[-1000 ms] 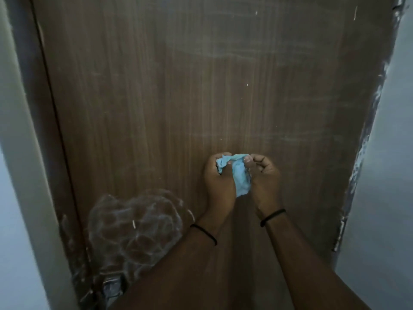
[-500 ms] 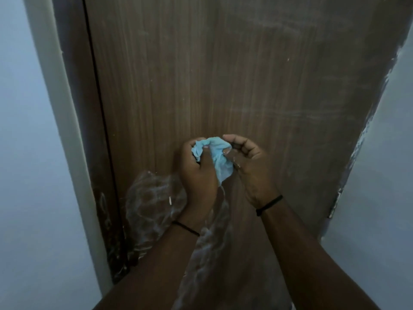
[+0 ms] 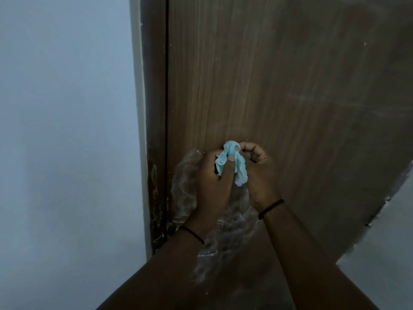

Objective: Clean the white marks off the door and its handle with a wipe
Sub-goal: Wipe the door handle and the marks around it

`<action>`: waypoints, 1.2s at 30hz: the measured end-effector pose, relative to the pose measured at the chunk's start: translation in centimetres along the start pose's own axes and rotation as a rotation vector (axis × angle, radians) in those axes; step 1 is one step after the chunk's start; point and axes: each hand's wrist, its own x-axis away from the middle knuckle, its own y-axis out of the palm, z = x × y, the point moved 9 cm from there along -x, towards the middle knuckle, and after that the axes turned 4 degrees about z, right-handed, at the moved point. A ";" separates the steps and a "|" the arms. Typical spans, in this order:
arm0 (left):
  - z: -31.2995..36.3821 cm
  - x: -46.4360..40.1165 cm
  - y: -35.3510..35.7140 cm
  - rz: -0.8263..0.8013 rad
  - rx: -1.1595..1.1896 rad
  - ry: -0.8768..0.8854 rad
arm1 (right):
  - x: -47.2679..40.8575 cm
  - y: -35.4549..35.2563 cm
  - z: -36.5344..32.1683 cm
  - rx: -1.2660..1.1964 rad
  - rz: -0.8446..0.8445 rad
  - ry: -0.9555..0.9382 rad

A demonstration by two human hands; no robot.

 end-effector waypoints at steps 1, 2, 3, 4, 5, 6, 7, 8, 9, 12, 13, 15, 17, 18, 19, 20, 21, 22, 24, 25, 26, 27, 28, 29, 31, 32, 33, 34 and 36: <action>0.0 0.1 -0.4 0.001 -0.019 -0.001 | 0.3 0.2 0.2 -0.027 -0.008 0.010; 0.0 0.3 -0.7 0.006 -0.048 -0.007 | 0.5 0.3 0.7 -0.062 -0.014 0.036; 0.0 0.6 -0.9 0.010 -0.071 -0.020 | 0.8 0.3 1.3 -0.098 -0.023 0.074; -0.1 0.7 -1.2 0.013 -0.091 -0.032 | 1.2 0.3 1.8 -0.121 -0.037 0.109; -0.2 0.8 -1.4 0.013 -0.115 -0.031 | 1.6 0.3 2.2 -0.132 -0.052 0.135; -0.2 0.9 -1.6 0.009 -0.144 -0.020 | 1.9 0.2 2.6 -0.141 -0.071 0.149; 0.0 1.2 -1.7 0.000 -0.168 -0.003 | 2.3 0.1 2.9 -0.155 -0.091 0.150; 0.2 1.5 -1.7 -0.017 -0.178 0.021 | 2.7 -0.1 3.1 -0.172 -0.110 0.144; 0.5 1.9 -1.7 -0.038 -0.182 0.062 | 2.9 -0.3 3.2 -0.189 -0.125 0.134; 1.0 3.9 -1.4 -0.109 -0.257 0.172 | 3.7 -1.2 3.5 -0.212 -0.133 0.098; 0.9 4.6 -1.2 -0.139 -0.273 0.192 | 4.0 -1.6 3.8 -0.210 -0.125 0.089; 0.4 5.7 -0.8 -0.205 -0.264 0.201 | 4.5 -2.1 4.4 -0.205 -0.107 0.079; -0.5 6.5 -0.5 -0.262 -0.261 0.201 | 5.1 -2.7 5.2 -0.210 -0.091 0.066; -0.9 6.9 -0.7 -0.273 -0.258 0.210 | 5.4 -3.0 5.7 -0.214 -0.088 0.053; -1.4 7.1 -0.9 -0.267 -0.248 0.223 | 5.7 -3.1 6.1 -0.221 -0.088 0.038; -1.8 7.2 -1.3 -0.242 -0.239 0.241 | 5.9 -3.0 6.4 -0.240 -0.095 0.028; -2.5 7.4 -1.9 -0.200 -0.240 0.261 | 6.4 -2.8 7.0 -0.259 -0.103 0.024; -3.0 7.6 -2.6 -0.142 -0.254 0.287 | 6.8 -2.5 7.6 -0.266 -0.104 0.016; -4.2 8.3 -4.2 -0.014 -0.275 0.320 | 7.8 -1.9 8.7 -0.238 -0.098 -0.035; -4.9 8.6 -4.9 0.031 -0.259 0.317 | 8.3 -1.6 9.2 -0.231 -0.101 -0.056; -5.6 9.0 -5.6 0.061 -0.230 0.314 | 9.0 -1.3 9.8 -0.233 -0.106 -0.073; -6.3 9.4 -6.3 0.085 -0.199 0.304 | 9.6 -1.0 10.6 -0.237 -0.114 -0.084; -6.9 9.7 -7.0 0.108 -0.175 0.285 | 10.4 -0.7 11.4 -0.235 -0.127 -0.084; -7.5 9.9 -7.7 0.128 -0.154 0.259 | 11.2 -0.6 12.2 -0.229 -0.137 -0.078; -8.3 10.6 -8.9 0.143 -0.121 0.232 | 12.8 -0.4 13.3 -0.204 -0.148 -0.084; -8.6 11.3 -9.6 0.141 -0.119 0.241 | 13.6 -0.4 13.6 -0.191 -0.151 -0.101; -8.7 12.1 -10.1 0.133 -0.125 0.249 | 14.5 -0.5 13.9 -0.188 -0.151 -0.115; -9.0 13.0 -10.7 0.123 -0.131 0.248 | 15.4 -0.6 14.2 -0.196 -0.142 -0.117; -9.3 14.8 -11.8 0.109 -0.161 0.235 | 17.3 -0.8 14.9 -0.213 -0.121 -0.096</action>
